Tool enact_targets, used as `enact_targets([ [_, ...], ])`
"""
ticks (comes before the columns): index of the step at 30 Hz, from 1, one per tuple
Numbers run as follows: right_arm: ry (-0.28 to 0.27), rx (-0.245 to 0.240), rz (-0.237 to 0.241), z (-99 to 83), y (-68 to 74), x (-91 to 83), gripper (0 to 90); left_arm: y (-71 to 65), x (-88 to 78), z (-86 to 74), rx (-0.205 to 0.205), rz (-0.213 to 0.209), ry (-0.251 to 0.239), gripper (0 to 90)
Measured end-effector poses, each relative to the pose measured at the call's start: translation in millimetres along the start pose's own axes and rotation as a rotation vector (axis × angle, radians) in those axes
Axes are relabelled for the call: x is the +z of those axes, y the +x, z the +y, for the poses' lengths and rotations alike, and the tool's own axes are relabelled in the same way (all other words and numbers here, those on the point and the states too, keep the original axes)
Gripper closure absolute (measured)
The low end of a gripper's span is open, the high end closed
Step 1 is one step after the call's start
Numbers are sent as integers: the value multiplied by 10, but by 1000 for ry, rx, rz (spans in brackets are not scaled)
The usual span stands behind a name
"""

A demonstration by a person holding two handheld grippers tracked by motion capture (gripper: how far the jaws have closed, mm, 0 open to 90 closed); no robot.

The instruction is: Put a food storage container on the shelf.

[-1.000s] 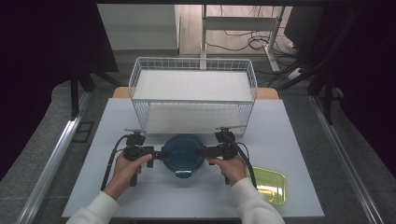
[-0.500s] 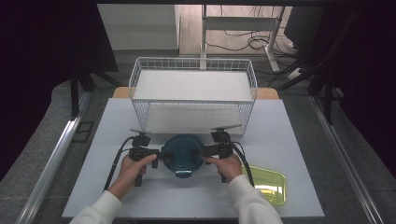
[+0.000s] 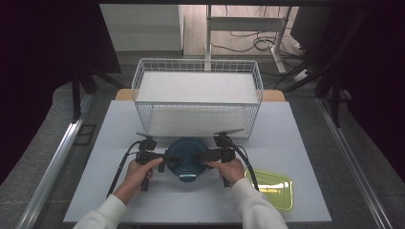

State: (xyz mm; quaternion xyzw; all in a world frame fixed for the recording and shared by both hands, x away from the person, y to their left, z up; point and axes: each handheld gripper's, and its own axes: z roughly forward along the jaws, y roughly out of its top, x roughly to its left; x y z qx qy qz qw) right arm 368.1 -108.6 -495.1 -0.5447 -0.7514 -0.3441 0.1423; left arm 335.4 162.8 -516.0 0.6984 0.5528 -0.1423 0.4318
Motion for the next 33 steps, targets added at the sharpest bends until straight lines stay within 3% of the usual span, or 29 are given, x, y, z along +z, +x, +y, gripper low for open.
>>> enact_targets([
  [11, 2, 112, 42, 3, -57, -4, 215, -10, -39, -11, -46, 0, -10, 245],
  [15, -7, 117, 38, -13, -36, -41, 234, -88, -85, -46, -34, 23, -21, 265],
  [26, -35, 147, 46, -93, -6, -126, 261, -177, -139, -74, -12, 37, -30, 305],
  [33, -49, 129, 43, -115, 8, -191, 261, -237, -149, -75, 0, 33, -29, 313],
])
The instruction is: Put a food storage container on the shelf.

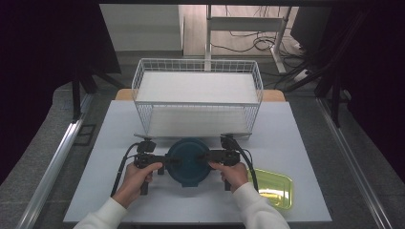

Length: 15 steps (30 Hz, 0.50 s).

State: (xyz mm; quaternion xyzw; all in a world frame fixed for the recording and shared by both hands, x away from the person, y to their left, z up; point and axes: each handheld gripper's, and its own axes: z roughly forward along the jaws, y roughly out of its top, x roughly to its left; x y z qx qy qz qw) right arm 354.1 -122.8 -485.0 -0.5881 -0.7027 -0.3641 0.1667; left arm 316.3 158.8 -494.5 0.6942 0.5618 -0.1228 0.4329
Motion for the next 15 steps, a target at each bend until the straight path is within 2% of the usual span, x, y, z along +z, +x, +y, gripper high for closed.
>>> enact_targets([
  [15, -67, -77, -34, -17, 259, -295, 260, -238, -173, 45, 55, -27, -59, 317],
])
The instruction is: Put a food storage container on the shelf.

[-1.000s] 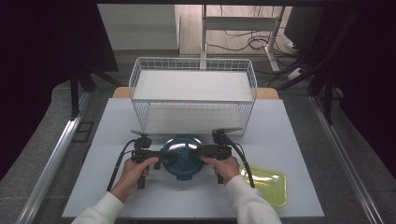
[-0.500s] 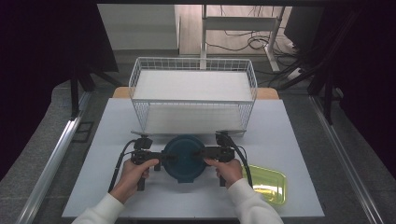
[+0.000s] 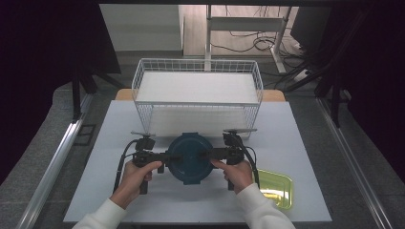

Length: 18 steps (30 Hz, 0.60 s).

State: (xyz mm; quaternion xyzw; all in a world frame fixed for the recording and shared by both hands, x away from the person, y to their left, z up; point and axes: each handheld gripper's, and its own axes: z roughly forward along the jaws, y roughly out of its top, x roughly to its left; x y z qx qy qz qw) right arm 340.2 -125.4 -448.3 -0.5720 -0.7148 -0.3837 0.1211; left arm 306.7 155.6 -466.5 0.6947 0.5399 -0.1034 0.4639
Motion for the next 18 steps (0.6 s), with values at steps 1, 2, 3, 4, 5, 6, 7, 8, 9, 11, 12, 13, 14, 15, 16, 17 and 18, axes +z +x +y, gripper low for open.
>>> enact_targets([
  [1, -4, -4, 0, 4, 11, -18, 261, -14, -10, 6, 3, 1, -1, 318],
  [2, -6, -10, 1, 6, 17, -33, 260, -28, -18, 12, 8, 1, -4, 319],
  [3, -9, -9, 2, 9, 31, -52, 261, -36, -23, 15, 9, 0, -6, 319],
  [4, -15, -14, 2, 6, 42, -73, 260, -51, -33, 22, 13, 2, -4, 319],
  [5, -15, -14, 2, 6, 42, -73, 260, -60, -38, 26, 15, 1, -6, 319],
  [6, -19, -14, 3, 3, 48, -82, 260, -79, -49, 32, 19, 1, -9, 319],
  [7, -24, -15, 3, -1, 60, -99, 261, -93, -59, 38, 24, 1, -9, 319],
  [8, -29, -16, 4, -3, 70, -116, 261, -110, -68, 45, 28, 2, -11, 319],
  [9, -32, -16, 3, -4, 84, -135, 260, -128, -78, 54, 30, 0, -11, 319],
  [11, -43, -22, -1, -4, 108, -173, 260, -163, -94, 71, 37, -5, -18, 320],
  [12, -50, -30, -4, -4, 125, -202, 261, -178, -102, 80, 42, -7, -20, 321],
  [13, -57, -36, -7, -3, 139, -225, 261, -195, -108, 90, 46, -9, -23, 321],
  [14, -60, -37, -9, -1, 153, -248, 260, -216, -114, 101, 48, -12, -25, 321],
  [15, -65, -44, -11, 3, 163, -275, 261, -229, -116, 109, 51, -11, -28, 321],
  [16, -69, -44, -12, 6, 170, -289, 260, -243, -122, 119, 55, -12, -27, 322],
  [17, -72, -49, -13, 10, 175, -308, 260, -254, -122, 126, 54, -15, -28, 322],
  [18, -74, -50, -13, 13, 179, -321, 260, -270, -124, 138, 58, -15, -27, 322],
])
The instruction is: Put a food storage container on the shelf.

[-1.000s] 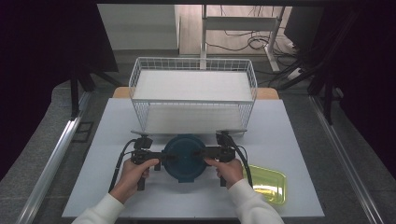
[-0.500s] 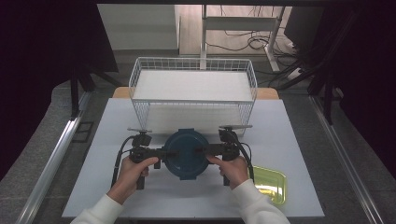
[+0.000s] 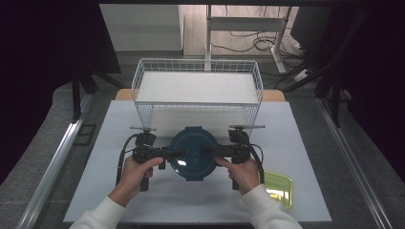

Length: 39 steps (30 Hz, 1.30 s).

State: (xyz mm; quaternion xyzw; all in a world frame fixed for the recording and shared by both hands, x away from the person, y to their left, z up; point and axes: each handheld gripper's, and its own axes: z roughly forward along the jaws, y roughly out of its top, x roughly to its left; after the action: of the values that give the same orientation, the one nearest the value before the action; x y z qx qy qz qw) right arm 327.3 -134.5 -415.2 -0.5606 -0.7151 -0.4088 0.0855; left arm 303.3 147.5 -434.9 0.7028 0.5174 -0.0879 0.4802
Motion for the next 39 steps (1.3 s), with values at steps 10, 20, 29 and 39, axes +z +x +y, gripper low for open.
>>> enact_targets([
  [10, -24, 4, 12, 30, -7, -95, 261, -87, -15, 91, 23, 6, 2, 329],
  [20, -54, -8, 7, 89, 53, -235, 261, -210, -54, 211, 48, 2, -8, 329],
  [29, -77, -17, -1, 174, 101, -399, 261, -347, -66, 353, 72, -7, -13, 330],
  [39, -104, -27, -12, 277, 143, -556, 261, -458, -74, 498, 92, -14, -24, 330],
])
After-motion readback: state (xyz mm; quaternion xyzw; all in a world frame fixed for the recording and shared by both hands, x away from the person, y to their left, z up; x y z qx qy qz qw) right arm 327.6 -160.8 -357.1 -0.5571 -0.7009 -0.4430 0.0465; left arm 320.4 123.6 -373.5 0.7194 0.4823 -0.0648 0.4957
